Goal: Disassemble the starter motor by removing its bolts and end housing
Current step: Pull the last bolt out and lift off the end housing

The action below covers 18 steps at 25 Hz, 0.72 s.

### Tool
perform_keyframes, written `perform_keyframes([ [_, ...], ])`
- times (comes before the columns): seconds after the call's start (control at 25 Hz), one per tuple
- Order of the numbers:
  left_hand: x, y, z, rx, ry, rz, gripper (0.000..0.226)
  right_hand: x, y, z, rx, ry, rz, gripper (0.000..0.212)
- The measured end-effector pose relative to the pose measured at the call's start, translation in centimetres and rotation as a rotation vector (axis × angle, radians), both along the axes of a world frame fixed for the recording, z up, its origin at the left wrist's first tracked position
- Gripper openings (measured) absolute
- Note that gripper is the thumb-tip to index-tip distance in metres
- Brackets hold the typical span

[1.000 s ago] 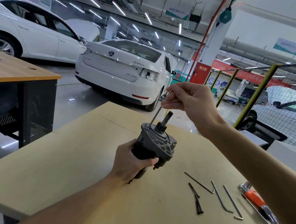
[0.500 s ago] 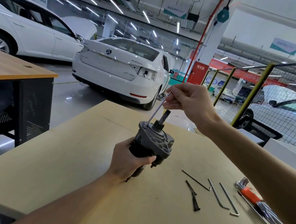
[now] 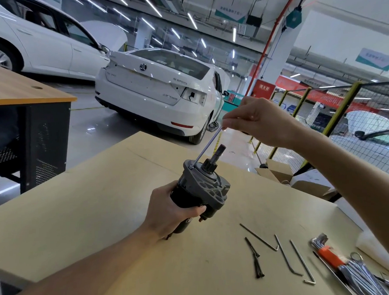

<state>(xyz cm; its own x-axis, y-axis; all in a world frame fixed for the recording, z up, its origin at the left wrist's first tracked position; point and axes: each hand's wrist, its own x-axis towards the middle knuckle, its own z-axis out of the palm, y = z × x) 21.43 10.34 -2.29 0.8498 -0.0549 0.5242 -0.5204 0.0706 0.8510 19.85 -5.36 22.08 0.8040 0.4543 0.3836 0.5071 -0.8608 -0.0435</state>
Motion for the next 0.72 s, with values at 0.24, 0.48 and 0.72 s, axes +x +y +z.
perform_keyframes([
  [0.24, 0.1, 0.1, 0.1, -0.005, 0.001, -0.014, 0.038, 0.1, 1.0, -0.7, 0.039, 0.047, -0.031, 0.024],
  [0.48, 0.0, 0.1, 0.2, -0.003, 0.016, -0.015, 0.04, -0.1, 1.4, -1.5, 0.214, 0.05, 0.045, 0.017],
  [0.72, 0.0, 0.1, 0.3, 0.01, 0.012, -0.02, 0.045, -0.9, 1.1, -1.5, 0.059, -0.08, 0.009, 0.02],
])
